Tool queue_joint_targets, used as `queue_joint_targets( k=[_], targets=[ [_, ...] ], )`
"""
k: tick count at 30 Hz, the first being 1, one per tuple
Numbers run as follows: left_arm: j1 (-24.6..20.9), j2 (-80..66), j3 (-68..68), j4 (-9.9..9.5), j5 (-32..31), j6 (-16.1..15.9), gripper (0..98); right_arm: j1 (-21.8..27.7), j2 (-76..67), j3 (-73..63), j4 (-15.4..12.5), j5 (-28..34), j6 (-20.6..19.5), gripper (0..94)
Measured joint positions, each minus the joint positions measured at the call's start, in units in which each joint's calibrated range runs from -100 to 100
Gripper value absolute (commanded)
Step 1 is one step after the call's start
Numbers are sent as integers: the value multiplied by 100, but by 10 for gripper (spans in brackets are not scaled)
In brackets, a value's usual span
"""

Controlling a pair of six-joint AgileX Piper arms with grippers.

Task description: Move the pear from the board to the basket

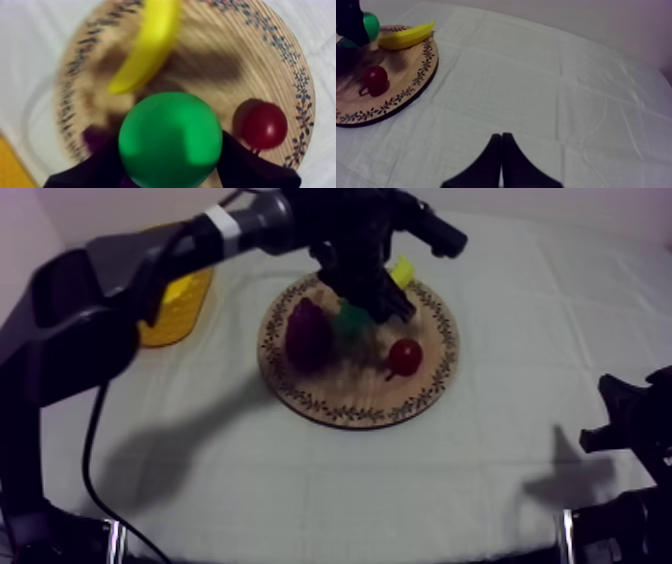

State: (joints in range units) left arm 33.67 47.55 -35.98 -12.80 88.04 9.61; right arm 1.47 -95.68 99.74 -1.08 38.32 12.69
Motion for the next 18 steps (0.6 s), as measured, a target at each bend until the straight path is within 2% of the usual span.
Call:
queue_joint_targets(
  k=[4, 9, 14, 18],
  targets=[
    [-193, -891, 455, -218, 167, 97, 598, 0, 0, 0, 0, 0, 0, 3],
    [-581, -1975, 772, -385, 308, 93, 605, 0, 0, 0, 0, 0, 0, 3],
    [-1114, -2785, 1181, -353, 174, 67, 612, 0, 0, 0, 0, 0, 0, 3],
    [-1634, -3085, 1709, -204, -242, 2, 615, 0, 0, 0, 0, 0, 0, 3]
  ],
)
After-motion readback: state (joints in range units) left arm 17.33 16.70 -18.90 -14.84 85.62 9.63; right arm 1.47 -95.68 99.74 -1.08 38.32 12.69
